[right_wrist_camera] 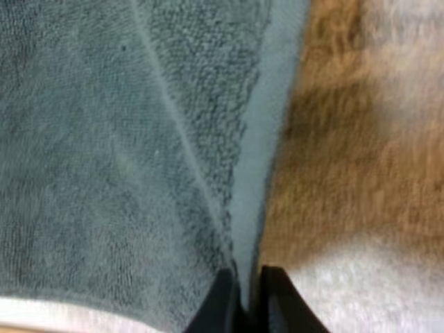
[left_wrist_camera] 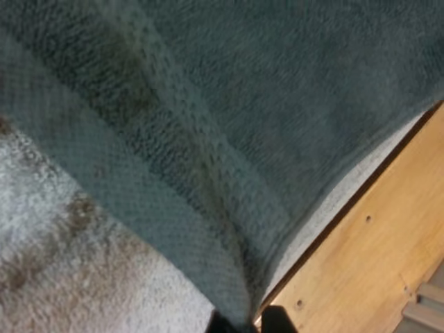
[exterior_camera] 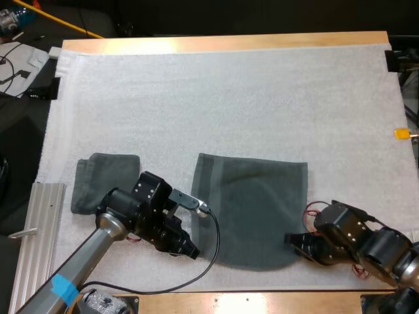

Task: Pick towel from pile, fold and stack

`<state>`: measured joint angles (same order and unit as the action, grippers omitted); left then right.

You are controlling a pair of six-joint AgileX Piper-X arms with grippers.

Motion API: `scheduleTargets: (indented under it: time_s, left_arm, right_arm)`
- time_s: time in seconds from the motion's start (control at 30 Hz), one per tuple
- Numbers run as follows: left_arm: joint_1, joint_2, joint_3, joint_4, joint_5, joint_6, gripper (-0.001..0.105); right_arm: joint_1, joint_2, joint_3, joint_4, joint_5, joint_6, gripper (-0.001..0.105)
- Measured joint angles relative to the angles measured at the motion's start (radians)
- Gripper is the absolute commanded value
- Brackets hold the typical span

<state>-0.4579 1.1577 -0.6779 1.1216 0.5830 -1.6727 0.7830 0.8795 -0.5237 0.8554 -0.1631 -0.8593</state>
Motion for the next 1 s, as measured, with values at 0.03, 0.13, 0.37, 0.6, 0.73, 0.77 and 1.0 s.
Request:
scheduleTargets:
  time_s: [0.03, 0.13, 0.37, 0.6, 0.73, 0.77, 1.0]
  left_arm:
    - [-0.007, -0.009, 0.000, 0.000, -0.002, -0.005, 0.000]
    - [0.004, -0.006, 0.000, -0.031, 0.003, -0.023, 0.000]
    - [0.140, 0.107, 0.000, -0.220, 0.163, -0.119, 0.000]
    - [0.168, 0.153, 0.000, -0.317, 0.249, -0.197, 0.000]
    - [0.191, 0.209, 0.000, -0.416, 0.283, -0.269, 0.000]
    - [0.192, 0.221, 0.000, -0.439, 0.289, -0.288, 0.000]
    - [0.192, 0.290, 0.000, -0.615, 0.306, -0.400, 0.000]
  right_arm:
    - [0.011, -0.007, 0.000, 0.003, 0.000, 0.003, 0.000]
    - [0.024, -0.011, 0.000, -0.022, 0.000, 0.026, 0.001]
    - [-0.038, 0.059, 0.000, -0.207, 0.021, 0.134, 0.001]
    - [-0.050, 0.111, 0.000, -0.262, 0.018, 0.206, 0.001]
    - [-0.112, 0.170, 0.000, -0.325, 0.018, 0.252, 0.000]
    - [-0.128, 0.182, 0.000, -0.339, 0.018, 0.261, 0.000]
    - [-0.273, 0.250, 0.000, -0.418, 0.008, 0.326, 0.000]
